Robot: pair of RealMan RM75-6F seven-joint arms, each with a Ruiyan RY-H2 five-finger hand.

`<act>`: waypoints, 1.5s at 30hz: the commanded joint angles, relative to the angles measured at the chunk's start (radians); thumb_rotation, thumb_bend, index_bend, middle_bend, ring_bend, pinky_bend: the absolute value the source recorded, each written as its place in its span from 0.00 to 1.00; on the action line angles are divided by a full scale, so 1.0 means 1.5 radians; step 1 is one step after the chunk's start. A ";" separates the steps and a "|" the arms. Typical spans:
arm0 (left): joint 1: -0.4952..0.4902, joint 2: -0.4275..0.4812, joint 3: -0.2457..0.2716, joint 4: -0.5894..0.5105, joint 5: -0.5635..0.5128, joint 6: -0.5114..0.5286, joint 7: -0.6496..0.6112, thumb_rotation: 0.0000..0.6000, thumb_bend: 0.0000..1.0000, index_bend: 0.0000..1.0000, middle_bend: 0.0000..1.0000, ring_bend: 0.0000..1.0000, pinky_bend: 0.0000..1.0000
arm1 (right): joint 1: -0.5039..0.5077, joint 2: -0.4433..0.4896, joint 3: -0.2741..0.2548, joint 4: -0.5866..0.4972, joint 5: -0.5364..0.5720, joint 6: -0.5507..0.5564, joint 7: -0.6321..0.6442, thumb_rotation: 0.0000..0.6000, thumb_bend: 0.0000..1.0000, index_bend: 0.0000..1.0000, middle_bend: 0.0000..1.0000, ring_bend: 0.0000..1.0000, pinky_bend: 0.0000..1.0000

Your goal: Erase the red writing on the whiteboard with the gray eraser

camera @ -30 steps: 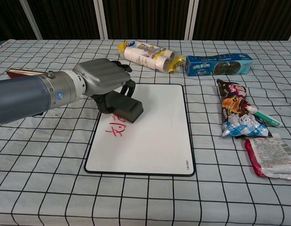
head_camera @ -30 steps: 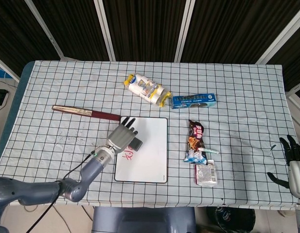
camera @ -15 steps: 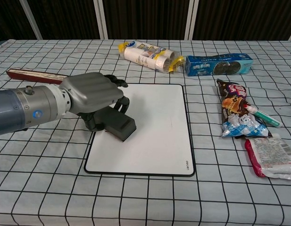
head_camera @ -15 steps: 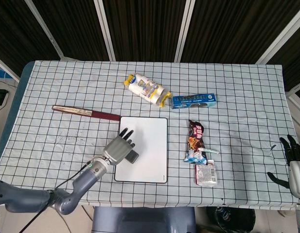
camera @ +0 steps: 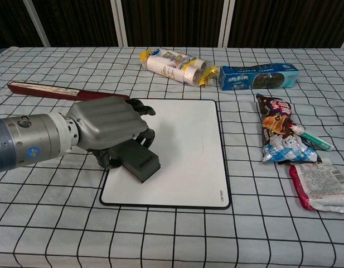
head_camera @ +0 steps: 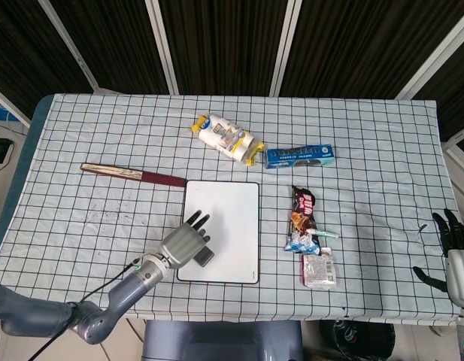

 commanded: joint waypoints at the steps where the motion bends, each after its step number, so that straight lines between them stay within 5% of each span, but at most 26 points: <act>1: -0.010 -0.014 -0.018 0.025 -0.015 -0.012 -0.003 1.00 0.32 0.41 0.42 0.00 0.07 | 0.000 0.000 0.000 0.000 0.001 -0.001 0.000 1.00 0.09 0.00 0.03 0.14 0.19; 20: -0.041 -0.069 -0.093 0.242 -0.052 -0.085 -0.117 1.00 0.32 0.41 0.42 0.00 0.07 | 0.000 0.002 0.002 0.000 0.004 -0.001 0.005 1.00 0.09 0.00 0.03 0.14 0.19; 27: -0.031 -0.010 -0.097 0.172 0.001 -0.045 -0.134 1.00 0.32 0.41 0.42 0.00 0.07 | -0.001 0.002 0.002 0.000 0.003 0.000 0.005 1.00 0.09 0.00 0.03 0.14 0.19; 36: 0.024 0.131 -0.059 0.055 0.024 0.018 -0.115 1.00 0.32 0.40 0.42 0.00 0.06 | -0.001 0.003 0.001 -0.002 0.000 0.001 0.006 1.00 0.09 0.00 0.03 0.14 0.19; 45: 0.098 0.217 -0.004 0.054 0.070 0.032 -0.207 1.00 0.31 0.40 0.41 0.00 0.06 | 0.000 0.001 0.000 -0.003 0.000 0.000 0.000 1.00 0.09 0.00 0.03 0.14 0.19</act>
